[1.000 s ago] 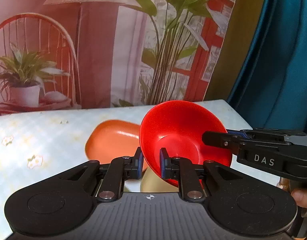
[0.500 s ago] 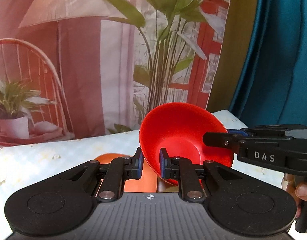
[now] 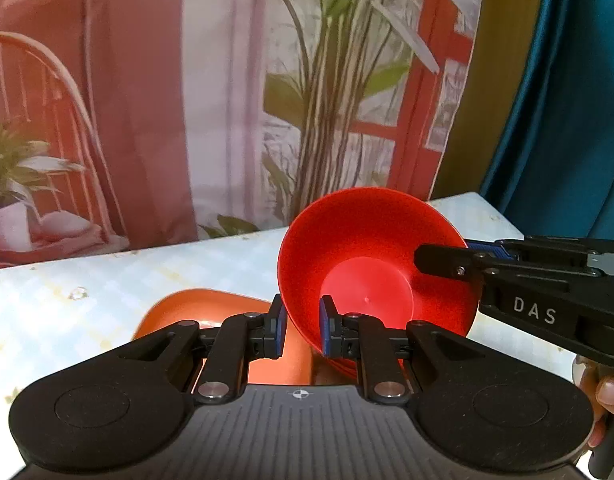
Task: Organize plates and bowls
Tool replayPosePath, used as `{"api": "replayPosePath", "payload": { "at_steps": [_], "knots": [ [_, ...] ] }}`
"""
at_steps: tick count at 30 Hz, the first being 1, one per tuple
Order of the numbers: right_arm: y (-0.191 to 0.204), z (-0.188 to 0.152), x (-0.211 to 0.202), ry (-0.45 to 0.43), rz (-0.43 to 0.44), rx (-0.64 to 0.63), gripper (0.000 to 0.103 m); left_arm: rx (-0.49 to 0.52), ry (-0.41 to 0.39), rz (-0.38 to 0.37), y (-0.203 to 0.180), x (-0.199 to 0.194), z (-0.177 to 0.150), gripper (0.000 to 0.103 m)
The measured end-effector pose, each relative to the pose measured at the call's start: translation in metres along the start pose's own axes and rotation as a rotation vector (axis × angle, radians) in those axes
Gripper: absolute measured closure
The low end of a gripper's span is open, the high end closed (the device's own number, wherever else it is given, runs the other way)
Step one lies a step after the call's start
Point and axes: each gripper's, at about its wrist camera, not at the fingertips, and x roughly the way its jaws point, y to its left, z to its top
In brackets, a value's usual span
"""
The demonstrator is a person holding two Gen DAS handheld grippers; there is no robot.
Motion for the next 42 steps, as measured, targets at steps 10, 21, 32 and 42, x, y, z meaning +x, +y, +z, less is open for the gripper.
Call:
{"api": "replayPosePath", "payload": {
  "at_steps": [10,21,32,42],
  "knots": [
    [-0.020,-0.012,0.021,0.025,-0.021,0.025,0.093,0.023,0.035,-0.005,-0.007,0.024,-0.002,0.085],
    [-0.023,-0.017,0.028,0.043,-0.034,0.004,0.093,0.043,0.066,0.021,-0.013,0.033,0.000,0.085],
    [-0.025,-0.022,0.026,0.054,-0.080,-0.018,0.085,0.064,0.066,0.070,-0.016,0.029,-0.001,0.083],
    [-0.019,-0.024,0.009,0.053,-0.089,-0.046,0.085,0.089,0.025,0.092,-0.019,0.005,-0.002,0.081]
  ]
}}
